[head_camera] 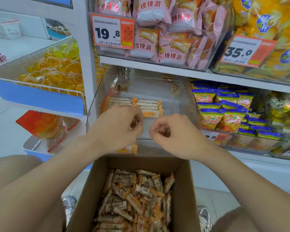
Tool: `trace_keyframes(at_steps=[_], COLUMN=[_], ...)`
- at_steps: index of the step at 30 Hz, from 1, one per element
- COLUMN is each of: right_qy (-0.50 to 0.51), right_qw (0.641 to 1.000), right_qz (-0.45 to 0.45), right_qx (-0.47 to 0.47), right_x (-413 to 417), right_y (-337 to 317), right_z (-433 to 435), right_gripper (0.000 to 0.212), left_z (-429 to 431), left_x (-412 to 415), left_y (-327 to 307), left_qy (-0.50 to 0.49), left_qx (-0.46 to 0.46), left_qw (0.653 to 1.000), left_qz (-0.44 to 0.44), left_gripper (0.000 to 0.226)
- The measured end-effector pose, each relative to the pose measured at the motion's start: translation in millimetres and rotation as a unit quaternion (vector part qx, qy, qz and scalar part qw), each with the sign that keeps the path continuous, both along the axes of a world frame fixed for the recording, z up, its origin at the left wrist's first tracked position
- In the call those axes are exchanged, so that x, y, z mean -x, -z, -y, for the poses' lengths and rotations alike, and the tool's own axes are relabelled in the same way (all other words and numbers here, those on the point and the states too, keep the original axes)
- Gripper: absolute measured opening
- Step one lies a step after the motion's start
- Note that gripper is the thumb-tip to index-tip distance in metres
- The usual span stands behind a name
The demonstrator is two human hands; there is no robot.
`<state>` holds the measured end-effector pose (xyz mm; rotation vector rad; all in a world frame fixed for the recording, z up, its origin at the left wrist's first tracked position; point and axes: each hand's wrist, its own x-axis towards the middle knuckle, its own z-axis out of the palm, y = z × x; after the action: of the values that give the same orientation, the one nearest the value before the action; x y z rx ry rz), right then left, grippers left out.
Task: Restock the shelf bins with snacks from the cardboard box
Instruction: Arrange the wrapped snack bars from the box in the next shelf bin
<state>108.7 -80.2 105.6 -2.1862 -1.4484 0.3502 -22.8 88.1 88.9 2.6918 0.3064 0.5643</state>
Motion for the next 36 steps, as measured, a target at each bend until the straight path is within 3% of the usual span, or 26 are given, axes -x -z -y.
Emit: trace_keyframes(at_steps=[3, 6, 9, 12, 18, 21, 23, 25, 29, 32, 36], right_qy=[-0.098, -0.152, -0.176, -0.172, -0.111, -0.158, -0.207, -0.228, -0.248, -0.22, -0.146], right_qw=[0.989, 0.954, 0.926, 0.922, 0.929, 0.888, 0.843, 0.819, 0.798, 0.811, 0.851], right_qz=[0.018, 0.11, 0.136, 0.118, -0.006, -0.072, -0.077, -0.054, -0.045, -0.104, -0.119], right_qx=[0.11, 0.236, 0.306, 0.326, 0.353, 0.426, 0.491, 0.523, 0.547, 0.532, 0.489], right_x=[14, 22, 29, 33, 42, 61, 77, 91, 109, 114, 115], right_y=[17, 61, 102, 133, 216, 248, 275, 299, 323, 329, 331], right_z=[26, 40, 42, 34, 23, 30, 37, 44, 52, 53, 56], right_gripper=[0.014, 0.018, 0.016, 0.017, 0.023, 0.036, 0.031, 0.025, 0.047, 0.051, 0.034], left_z=[29, 46, 51, 45, 47, 51, 54, 58, 59, 53, 46], left_x=[29, 37, 29, 22, 32, 41, 46, 49, 56, 62, 68], left_y=[-5, 26, 86, 146, 235, 282, 302, 311, 323, 336, 335], left_qy=[0.063, 0.136, 0.149, 0.102, 0.045, 0.043, 0.035, 0.031, 0.003, -0.021, -0.053], left_qx=[0.084, 0.077, 0.027, 0.007, 0.07, 0.098, 0.118, 0.122, 0.133, 0.135, 0.178], left_qw=[0.994, 0.968, 0.909, 0.876, 0.841, 0.824, 0.824, 0.825, 0.829, 0.831, 0.834], left_qz=[-0.02, -0.198, -0.388, -0.472, -0.534, -0.557, -0.553, -0.551, -0.543, -0.54, -0.519], left_gripper=[0.008, 0.01, 0.013, 0.019, 0.028, 0.055, 0.066, 0.066, 0.062, 0.054, 0.038])
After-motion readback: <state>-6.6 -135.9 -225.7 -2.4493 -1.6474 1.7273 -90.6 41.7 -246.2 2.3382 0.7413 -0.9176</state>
